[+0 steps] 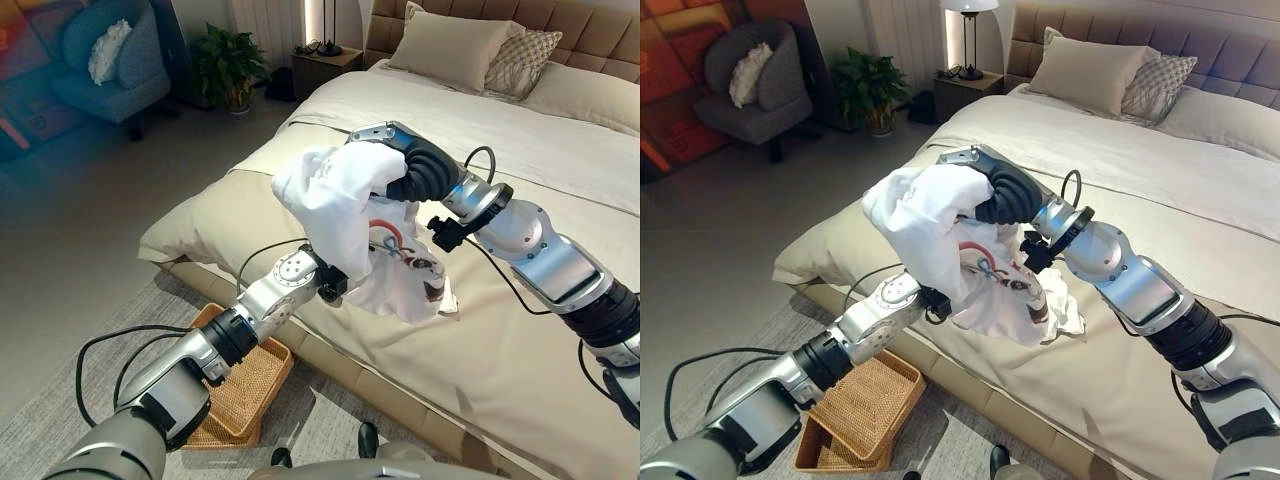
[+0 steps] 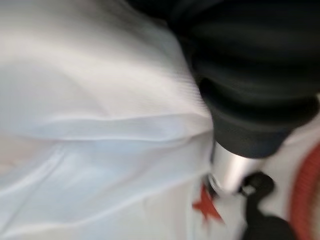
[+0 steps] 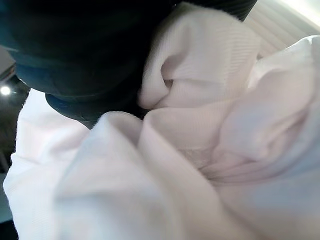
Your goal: Pick up clothes into the bucket
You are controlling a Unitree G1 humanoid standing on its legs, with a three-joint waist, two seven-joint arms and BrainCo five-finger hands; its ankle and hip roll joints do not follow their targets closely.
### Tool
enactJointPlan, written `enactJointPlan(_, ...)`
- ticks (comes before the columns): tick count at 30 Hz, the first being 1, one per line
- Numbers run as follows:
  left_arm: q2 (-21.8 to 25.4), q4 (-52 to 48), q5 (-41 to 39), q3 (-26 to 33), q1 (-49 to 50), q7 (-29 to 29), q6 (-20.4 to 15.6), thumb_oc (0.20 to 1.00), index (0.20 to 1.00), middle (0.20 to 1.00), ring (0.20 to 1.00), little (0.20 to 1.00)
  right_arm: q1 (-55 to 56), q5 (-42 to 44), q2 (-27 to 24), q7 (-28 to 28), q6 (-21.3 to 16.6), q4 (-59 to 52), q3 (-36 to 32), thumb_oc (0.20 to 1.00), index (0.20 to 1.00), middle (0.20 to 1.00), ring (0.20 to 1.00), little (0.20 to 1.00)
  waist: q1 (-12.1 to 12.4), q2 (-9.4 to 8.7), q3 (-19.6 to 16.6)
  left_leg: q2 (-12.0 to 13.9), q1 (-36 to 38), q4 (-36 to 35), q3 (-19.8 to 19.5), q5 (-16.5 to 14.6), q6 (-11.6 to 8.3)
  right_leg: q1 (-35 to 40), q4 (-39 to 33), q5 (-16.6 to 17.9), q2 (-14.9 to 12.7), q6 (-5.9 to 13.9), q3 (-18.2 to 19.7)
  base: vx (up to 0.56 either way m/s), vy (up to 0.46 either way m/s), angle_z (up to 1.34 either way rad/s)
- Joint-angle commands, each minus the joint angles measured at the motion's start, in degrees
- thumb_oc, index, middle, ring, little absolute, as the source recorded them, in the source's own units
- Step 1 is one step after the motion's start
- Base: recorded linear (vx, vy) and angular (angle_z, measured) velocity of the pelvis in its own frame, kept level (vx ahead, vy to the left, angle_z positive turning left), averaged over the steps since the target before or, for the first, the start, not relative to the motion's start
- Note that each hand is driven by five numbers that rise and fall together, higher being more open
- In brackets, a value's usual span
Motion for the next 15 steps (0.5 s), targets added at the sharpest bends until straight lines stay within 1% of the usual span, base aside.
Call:
enactJointPlan(1, -1.30, 0.94, -5.62, 3.61, -0.18, -1.15, -2.08, 0.200, 0.200, 0.200, 0.200, 0.200, -4.40, 2.82, 1.55, -1.69, -3.46, -0.94, -1.44, 1.000, 1.000, 1.000, 1.000, 1.000, 0.57, -3.14, -2.43, -1.53, -0.48, 3.71, -1.23, -4.25, 0.45, 1.65, 4.02, -3.47, -4.13, 4.61, -2.25, 0.00, 0.000, 0.00)
enactJointPlan(3, -1.34, 0.80, -5.88, 4.59, 0.83, -1.15, -2.24, 0.200, 0.200, 0.200, 0.200, 0.200, -3.40, 2.38, 1.51, -1.76, -3.31, -0.35, -2.19, 1.000, 1.000, 1.000, 1.000, 1.000, 0.67, -3.21, -2.46, -1.54, -0.53, 3.74, -1.24, -4.28, 0.46, 1.68, 4.01, -3.52, -4.15, 4.59, -2.33, 0.00, 0.000, 0.00)
enactJointPlan(4, -1.17, 0.64, -6.91, 7.62, 3.29, -0.83, -2.49, 0.200, 0.200, 0.200, 0.200, 0.200, -1.20, 1.28, 1.28, -2.21, -3.00, 0.79, -4.22, 1.000, 1.000, 1.000, 1.000, 1.000, 0.89, -3.32, -2.41, -1.57, -0.54, 3.76, -1.40, -4.33, 0.54, 1.69, 4.10, -3.63, -4.22, 4.56, -2.46, 0.00, 0.000, 0.00)
enactJointPlan(6, -0.87, -0.01, -7.56, 10.33, 5.73, -0.61, -2.80, 0.200, 0.200, 0.200, 0.200, 0.200, 1.49, 0.40, 1.14, -2.59, -2.74, 1.49, -6.74, 1.000, 1.000, 1.000, 1.000, 1.000, 1.13, -3.41, -2.32, -1.65, -0.63, 3.84, -1.55, -4.40, 0.62, 1.77, 4.14, -3.70, -4.30, 4.53, -2.66, 0.00, 0.000, 0.00)
enactJointPlan(7, -0.85, -0.05, -7.56, 10.30, 5.79, -0.60, -2.79, 0.200, 0.200, 0.200, 0.200, 0.200, 1.61, 0.38, 1.15, -2.58, -2.72, 1.43, -6.80, 1.000, 1.000, 1.000, 1.000, 1.000, 1.13, -3.44, -2.37, -1.65, -0.63, 3.85, -1.56, -4.41, 0.62, 1.78, 4.14, -3.71, -4.30, 4.53, -2.67, 0.00, 0.000, 0.00)
enactJointPlan(10, 0.12, -2.08, -8.86, 15.30, 10.20, -0.06, -3.48, 0.200, 0.200, 0.200, 0.200, 0.200, 6.88, -0.51, 1.93, -3.34, -2.21, 2.92, -11.23, 1.000, 1.000, 1.000, 1.000, 1.000, 1.66, -3.57, -2.33, -1.76, -0.77, 3.72, -1.97, -4.45, 0.78, 1.82, 4.14, -3.82, -4.40, 4.52, -2.97, 0.00, 0.000, 0.00)
enactJointPlan(12, 0.78, -3.44, -9.47, 19.98, 13.52, 0.13, -4.05, 0.200, 0.200, 0.200, 0.200, 0.200, 11.46, -1.53, 3.27, -4.07, -1.75, 4.39, -15.08, 1.000, 1.000, 1.000, 1.000, 1.000, 2.07, -3.67, -2.15, -1.84, -0.96, 3.77, -2.22, -4.49, 0.88, 1.72, 4.31, -3.93, -4.49, 4.53, -3.26, 0.00, 0.000, 0.00)
enactJointPlan(13, 0.70, -3.92, -9.44, 21.30, 14.99, 0.38, -4.26, 0.200, 0.200, 0.200, 0.200, 0.200, 13.09, -2.45, 3.99, -4.15, -1.49, 4.95, -16.39, 1.000, 1.000, 1.000, 1.000, 1.000, 2.25, -3.65, -1.99, -1.91, -0.98, 3.79, -2.33, -4.52, 0.96, 1.69, 4.39, -3.97, -4.49, 4.52, -3.28, 0.01, 0.009, 0.03)
enactJointPlan(14, 1.26, -5.09, -8.82, 24.94, 18.00, 0.42, -4.87, 0.200, 0.200, 0.200, 0.200, 0.200, 17.14, -3.76, 6.05, -4.47, -1.13, 6.37, -19.51, 1.000, 1.000, 1.000, 1.000, 1.000, 2.59, -3.66, -1.83, -1.98, -1.13, 3.85, -2.57, -4.60, 1.09, 1.71, 4.50, -4.07, -4.57, 4.46, -3.41, 0.01, 0.008, 0.05)
enactJointPlan(15, 1.64, -5.77, -8.28, 26.67, 19.38, 0.50, -5.26, 0.200, 0.200, 0.200, 0.200, 0.200, 19.57, -4.53, 7.44, -4.82, -1.02, 7.24, -21.23, 1.000, 1.000, 1.000, 1.000, 1.000, 2.77, -3.65, -1.65, -2.02, -1.30, 3.93, -2.74, -4.61, 1.14, 1.66, 4.60, -4.14, -4.62, 4.43, -3.60, 0.00, 0.011, 0.08)
